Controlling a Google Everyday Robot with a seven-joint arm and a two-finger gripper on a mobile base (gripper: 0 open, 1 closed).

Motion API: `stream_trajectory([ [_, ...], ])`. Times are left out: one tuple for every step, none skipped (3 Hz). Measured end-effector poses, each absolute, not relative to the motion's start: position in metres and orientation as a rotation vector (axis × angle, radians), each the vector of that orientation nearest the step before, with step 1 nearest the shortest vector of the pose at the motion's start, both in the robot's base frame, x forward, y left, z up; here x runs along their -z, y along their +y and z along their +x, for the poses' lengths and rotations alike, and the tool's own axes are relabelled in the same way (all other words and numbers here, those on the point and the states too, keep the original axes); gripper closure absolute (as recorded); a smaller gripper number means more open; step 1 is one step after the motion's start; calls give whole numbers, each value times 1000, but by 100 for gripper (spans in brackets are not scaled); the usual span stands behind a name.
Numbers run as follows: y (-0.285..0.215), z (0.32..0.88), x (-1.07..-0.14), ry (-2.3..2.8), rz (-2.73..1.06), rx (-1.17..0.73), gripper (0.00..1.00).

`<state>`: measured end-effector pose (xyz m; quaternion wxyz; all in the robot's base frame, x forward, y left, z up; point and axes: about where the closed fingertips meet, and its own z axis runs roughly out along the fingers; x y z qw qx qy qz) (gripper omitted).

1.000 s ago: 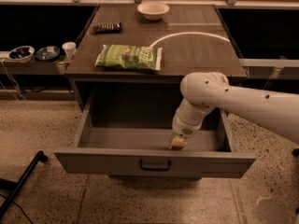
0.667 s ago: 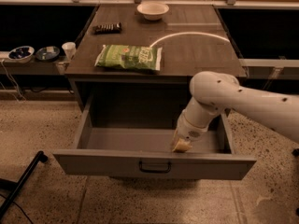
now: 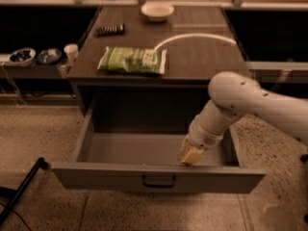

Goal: Open top drawer

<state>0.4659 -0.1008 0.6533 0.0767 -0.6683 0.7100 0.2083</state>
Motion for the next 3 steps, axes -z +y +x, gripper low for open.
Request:
stream_trajectory([
  [-114, 458, -713, 2017, -1961, -650, 100],
  [-160, 462, -775, 1863, -1814, -658, 100],
  [-163, 470, -796, 1811, -1785, -628, 81],
])
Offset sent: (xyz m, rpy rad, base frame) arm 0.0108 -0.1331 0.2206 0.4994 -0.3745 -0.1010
